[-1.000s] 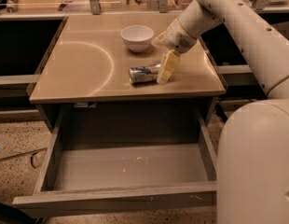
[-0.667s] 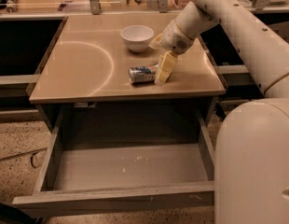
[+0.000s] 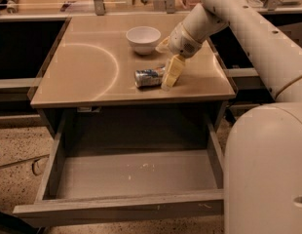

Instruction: Place redbull can into top drawer

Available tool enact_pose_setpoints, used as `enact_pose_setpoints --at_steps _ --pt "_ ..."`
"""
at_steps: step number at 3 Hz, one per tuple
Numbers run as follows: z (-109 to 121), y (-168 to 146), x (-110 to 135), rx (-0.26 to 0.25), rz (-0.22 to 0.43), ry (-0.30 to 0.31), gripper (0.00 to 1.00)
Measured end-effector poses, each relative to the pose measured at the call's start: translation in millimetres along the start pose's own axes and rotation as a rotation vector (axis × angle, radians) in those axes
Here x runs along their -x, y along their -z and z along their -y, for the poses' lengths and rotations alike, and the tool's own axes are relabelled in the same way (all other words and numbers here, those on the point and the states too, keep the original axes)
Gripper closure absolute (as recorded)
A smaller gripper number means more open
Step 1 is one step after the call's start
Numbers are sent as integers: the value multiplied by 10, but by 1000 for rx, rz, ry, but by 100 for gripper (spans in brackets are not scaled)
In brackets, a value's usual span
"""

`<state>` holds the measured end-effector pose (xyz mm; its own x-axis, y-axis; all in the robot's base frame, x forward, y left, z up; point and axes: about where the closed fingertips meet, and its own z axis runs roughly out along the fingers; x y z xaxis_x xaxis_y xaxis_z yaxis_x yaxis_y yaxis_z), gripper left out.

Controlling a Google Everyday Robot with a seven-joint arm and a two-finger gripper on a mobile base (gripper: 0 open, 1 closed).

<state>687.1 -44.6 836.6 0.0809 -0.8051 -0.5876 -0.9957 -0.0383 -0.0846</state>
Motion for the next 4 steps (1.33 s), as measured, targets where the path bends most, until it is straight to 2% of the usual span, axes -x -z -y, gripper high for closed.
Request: enact_pose_setpoints --at_steps 2,3,4 --pt "-34 -85 -57 12 11 -18 0" --pt "-34 -85 -57 12 11 -18 18" --pt "-34 -85 -57 12 11 -18 41"
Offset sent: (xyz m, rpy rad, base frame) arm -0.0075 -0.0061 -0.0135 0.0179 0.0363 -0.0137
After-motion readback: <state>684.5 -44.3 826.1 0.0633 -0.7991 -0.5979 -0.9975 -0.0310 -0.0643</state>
